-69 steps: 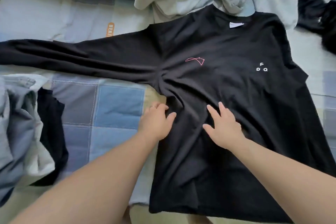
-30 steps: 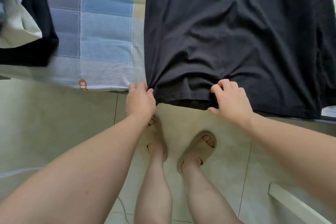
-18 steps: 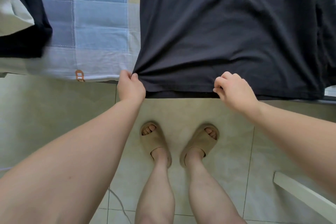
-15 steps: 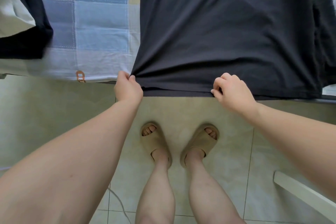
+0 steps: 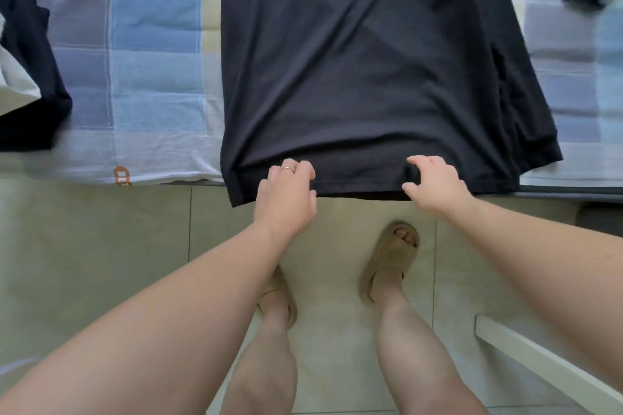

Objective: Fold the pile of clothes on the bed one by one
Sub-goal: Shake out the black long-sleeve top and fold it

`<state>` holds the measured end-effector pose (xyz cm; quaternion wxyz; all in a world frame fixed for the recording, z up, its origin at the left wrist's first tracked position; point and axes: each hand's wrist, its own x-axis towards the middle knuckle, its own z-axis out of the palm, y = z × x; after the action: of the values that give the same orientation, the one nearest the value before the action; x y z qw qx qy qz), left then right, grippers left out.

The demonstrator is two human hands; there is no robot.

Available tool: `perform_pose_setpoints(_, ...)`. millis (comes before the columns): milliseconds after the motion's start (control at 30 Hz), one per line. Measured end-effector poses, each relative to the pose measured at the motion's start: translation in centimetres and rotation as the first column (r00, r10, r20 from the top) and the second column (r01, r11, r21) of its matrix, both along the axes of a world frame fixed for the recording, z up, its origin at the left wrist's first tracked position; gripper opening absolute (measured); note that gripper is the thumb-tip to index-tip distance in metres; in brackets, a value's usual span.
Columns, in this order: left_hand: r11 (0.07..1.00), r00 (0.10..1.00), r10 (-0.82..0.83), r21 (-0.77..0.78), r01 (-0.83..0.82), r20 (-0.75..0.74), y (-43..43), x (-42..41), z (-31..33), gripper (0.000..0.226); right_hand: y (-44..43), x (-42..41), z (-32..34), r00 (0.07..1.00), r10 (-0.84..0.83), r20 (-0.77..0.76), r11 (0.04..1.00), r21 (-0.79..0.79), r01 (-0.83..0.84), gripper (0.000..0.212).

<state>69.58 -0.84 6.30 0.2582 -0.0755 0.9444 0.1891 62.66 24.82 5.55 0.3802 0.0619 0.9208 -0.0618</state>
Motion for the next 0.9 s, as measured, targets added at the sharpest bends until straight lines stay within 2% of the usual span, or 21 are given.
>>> perform_pose_setpoints(200, 0.980, 0.974, -0.196, 0.046, 0.192, 0.116, 9.6, -3.8, -0.9, 0.041, 10.0, -4.9, -0.5, 0.989, -0.129, -0.072, 0.984, 0.117, 0.137, 0.078)
perform_pose_setpoints(367, 0.977, 0.968, -0.214, 0.052, 0.209, 0.131, 18.6, -7.2, -2.3, 0.048, 16.9, -10.2, -2.2, 0.943, -0.261, -0.208, 0.961, 0.032, 0.273, 0.090)
perform_pose_setpoints(433, 0.974, 0.968, -0.224, 0.062, 0.219, 0.110, 22.5, -8.5, -2.5, 0.052, 19.4, -11.9, -2.7, 0.945, -0.258, -0.201, 0.965, -0.006, 0.263, 0.084)
perform_pose_setpoints(567, 0.947, 0.944, -0.317, 0.072, 0.312, 0.090, 29.5, -11.2, -2.8, 0.053, 23.2, -14.5, -3.0, 0.968, -0.217, -0.128, 0.975, -0.075, 0.209, 0.048)
perform_pose_setpoints(633, 0.938, 0.933, -0.345, 0.051, 0.342, 0.105, 31.7, -12.1, -3.1, 0.052, 24.6, -15.4, -3.1, 0.969, -0.235, -0.075, 0.966, -0.124, 0.225, 0.040)
perform_pose_setpoints(733, 0.970, 0.963, -0.239, 0.073, 0.231, 0.128, 33.5, -13.5, -3.7, 0.051, 25.5, -16.1, -3.6, 0.972, -0.230, -0.038, 0.964, -0.145, 0.222, 0.048)
perform_pose_setpoints(800, 0.990, 0.985, -0.089, 0.124, 0.071, 0.148, 33.7, -14.6, -3.9, 0.048, 25.1, -16.4, -3.6, 0.949, -0.301, -0.091, 0.945, -0.161, 0.284, 0.059)
perform_pose_setpoints(867, 0.988, 0.985, -0.042, 0.152, 0.017, 0.167, 33.5, -15.8, -3.9, 0.047, 24.7, -16.7, -3.6, 0.916, -0.355, -0.186, 0.933, -0.132, 0.335, 0.064)
perform_pose_setpoints(900, 0.985, 0.985, -0.031, 0.170, 0.001, 0.171, 33.3, -16.5, -3.7, 0.048, 24.6, -17.0, -3.8, 0.916, -0.343, -0.206, 0.939, -0.099, 0.329, 0.059)
